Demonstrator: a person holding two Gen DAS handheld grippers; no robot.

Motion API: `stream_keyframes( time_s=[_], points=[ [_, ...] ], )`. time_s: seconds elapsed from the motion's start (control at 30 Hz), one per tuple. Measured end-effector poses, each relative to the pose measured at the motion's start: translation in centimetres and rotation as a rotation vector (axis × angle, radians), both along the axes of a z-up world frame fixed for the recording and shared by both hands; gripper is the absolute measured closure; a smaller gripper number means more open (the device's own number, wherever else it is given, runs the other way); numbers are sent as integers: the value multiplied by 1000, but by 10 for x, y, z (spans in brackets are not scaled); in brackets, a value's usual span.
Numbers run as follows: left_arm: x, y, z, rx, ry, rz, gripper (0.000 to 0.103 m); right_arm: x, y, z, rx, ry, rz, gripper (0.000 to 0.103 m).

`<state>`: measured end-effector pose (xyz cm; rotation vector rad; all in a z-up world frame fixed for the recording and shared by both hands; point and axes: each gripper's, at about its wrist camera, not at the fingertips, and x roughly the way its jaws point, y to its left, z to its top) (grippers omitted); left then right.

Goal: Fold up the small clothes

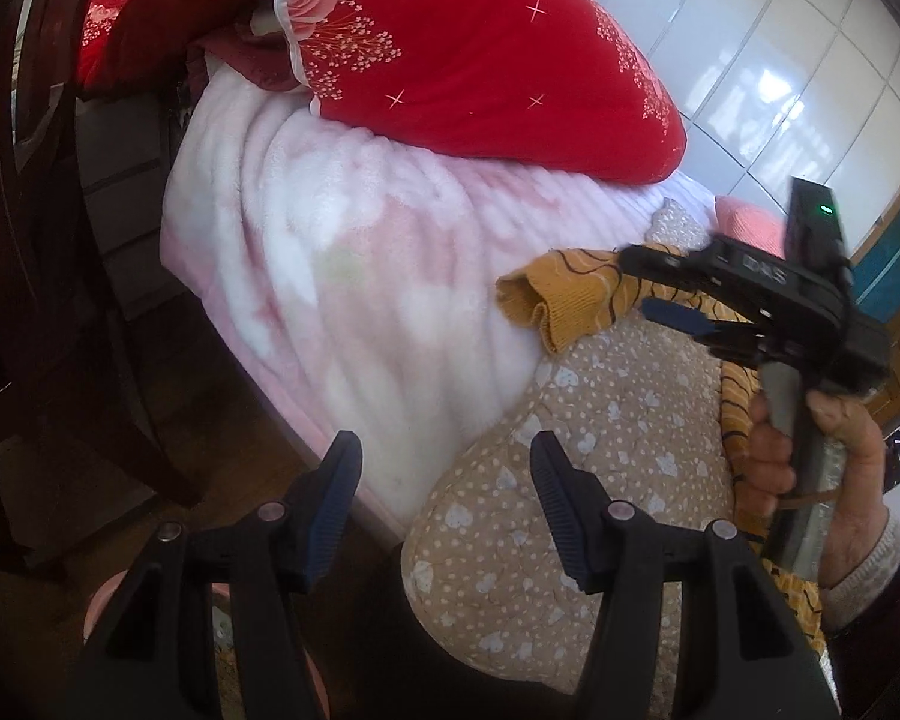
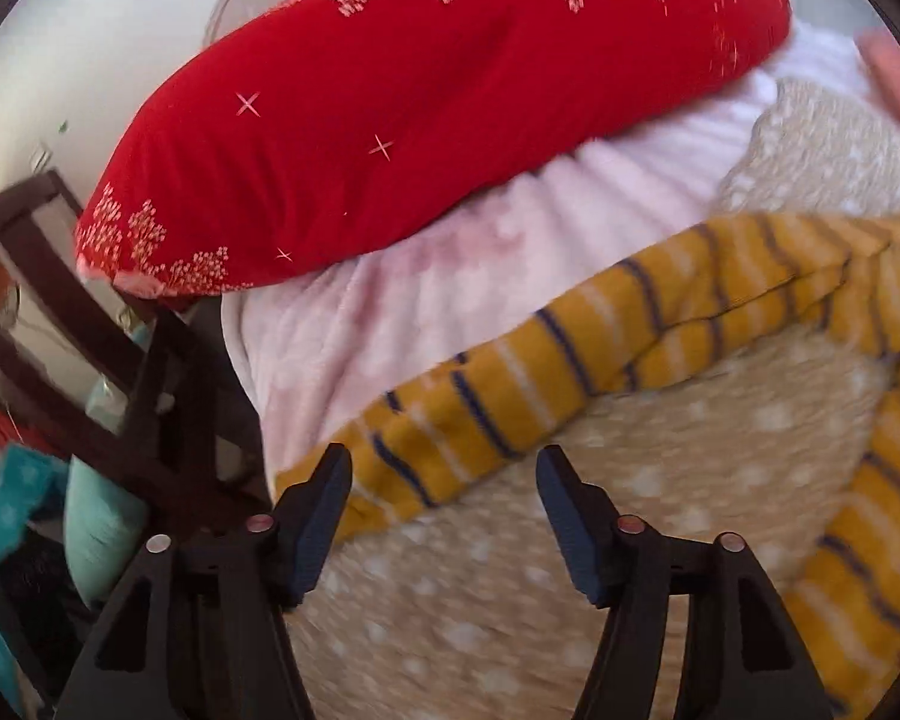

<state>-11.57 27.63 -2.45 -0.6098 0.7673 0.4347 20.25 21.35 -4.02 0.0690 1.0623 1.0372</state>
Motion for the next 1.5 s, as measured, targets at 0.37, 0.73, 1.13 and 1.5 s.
stream_keyframes(
  time_s=[0.37,0.73,1.13,1.5],
  points=[
    [9,-17,25,41,-26,-57,45,3,-34,62,-114,-196,51,90],
    [73,-95,50,116,-51,-287,43,111,-318,98,-443,-226,-421,87],
    [143,-166,12,34,72,-488,34,54,-478,45,-289,-130,-710,53],
    [162,-199,-13,54,136,-579,29,-72,-521,-27,-51,69,-727,37]
  ],
)
